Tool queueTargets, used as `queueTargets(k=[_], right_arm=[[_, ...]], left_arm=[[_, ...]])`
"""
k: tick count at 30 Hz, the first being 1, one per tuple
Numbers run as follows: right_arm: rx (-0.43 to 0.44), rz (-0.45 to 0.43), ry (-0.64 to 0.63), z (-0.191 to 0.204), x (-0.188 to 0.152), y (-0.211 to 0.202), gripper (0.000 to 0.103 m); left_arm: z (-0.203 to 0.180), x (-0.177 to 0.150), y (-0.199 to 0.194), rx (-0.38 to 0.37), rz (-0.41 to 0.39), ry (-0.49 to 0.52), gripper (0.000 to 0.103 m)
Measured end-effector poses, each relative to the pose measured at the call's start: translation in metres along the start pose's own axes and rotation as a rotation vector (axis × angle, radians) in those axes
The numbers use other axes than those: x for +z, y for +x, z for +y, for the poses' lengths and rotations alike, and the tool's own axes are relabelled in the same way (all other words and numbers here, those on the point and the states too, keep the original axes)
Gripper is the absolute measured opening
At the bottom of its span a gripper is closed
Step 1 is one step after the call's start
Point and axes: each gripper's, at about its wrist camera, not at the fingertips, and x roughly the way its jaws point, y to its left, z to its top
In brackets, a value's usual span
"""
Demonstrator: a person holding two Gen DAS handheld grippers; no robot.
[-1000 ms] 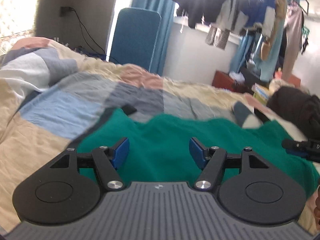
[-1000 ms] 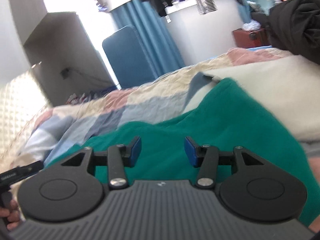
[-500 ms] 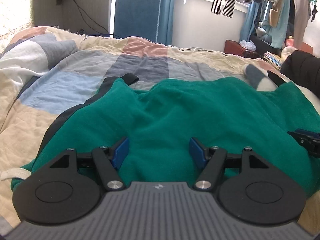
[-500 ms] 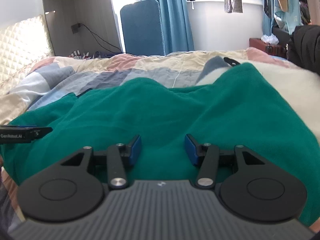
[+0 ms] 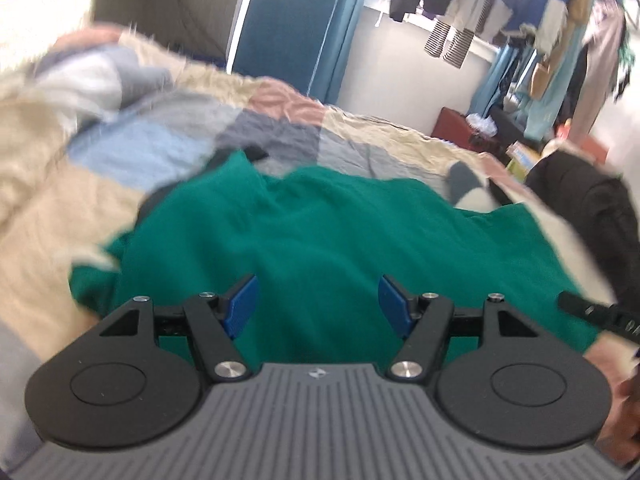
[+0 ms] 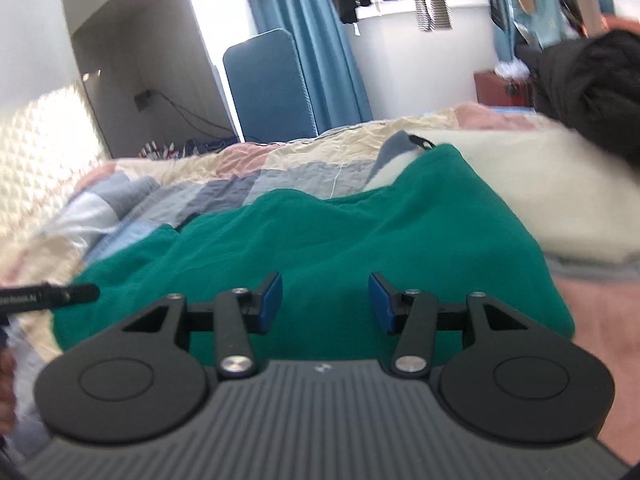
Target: Fold large clothes
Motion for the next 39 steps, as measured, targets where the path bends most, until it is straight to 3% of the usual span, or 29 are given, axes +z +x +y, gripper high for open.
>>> queueTargets(k=[5, 8, 11, 13, 14, 15, 20, 25, 30, 34, 37, 39], right_arm=[[0.045, 0.027, 0.126, -0.007, -0.011, -0.018, 0.053], [0.075, 0.082, 0.233, -0.018, -0.022, -0.015, 0.053], [0.118, 0.148, 0.380, -0.032, -0.037, -0.006, 0.053], [0.157, 0.173, 0.475, -0.039, -0.046, 0.004, 0.074], [0.190, 0.173, 0.537, -0.044, -0.050, 0.009, 0.097], [0.211, 0.171, 0.596, -0.048, -0.054, 0.013, 0.103], [0.301, 0.201, 0.810, -0.061, -0.075, 0.039, 0.103], [0.280, 0.157, 0.935, -0.070, -0.085, 0.061, 0.103], [0.278, 0.091, 0.955, -0.071, -0.076, 0.076, 0.103], [0.240, 0.067, 0.913, -0.067, -0.070, 0.092, 0.103], [0.221, 0.063, 0.866, -0.066, -0.065, 0.100, 0.102], [0.206, 0.057, 0.832, -0.068, -0.063, 0.097, 0.083]], left_arm=[[0.030, -0.024, -0.012, -0.094, 0.078, -0.235, 0.071], [0.054, -0.037, -0.012, -0.114, 0.105, -0.356, 0.073], [0.083, -0.050, -0.002, -0.152, 0.151, -0.543, 0.078], [0.092, -0.054, 0.004, -0.140, 0.159, -0.614, 0.080], [0.095, -0.055, 0.007, -0.139, 0.156, -0.630, 0.084], [0.098, -0.055, 0.011, -0.142, 0.158, -0.649, 0.087], [0.102, -0.066, 0.033, -0.217, 0.182, -0.778, 0.092], [0.117, -0.086, 0.053, -0.285, 0.128, -0.973, 0.093], [0.123, -0.092, 0.063, -0.316, 0.042, -1.052, 0.092], [0.125, -0.091, 0.064, -0.298, -0.025, -1.052, 0.091], [0.122, -0.089, 0.064, -0.264, -0.045, -1.016, 0.080], [0.121, -0.086, 0.062, -0.243, -0.048, -0.989, 0.061]])
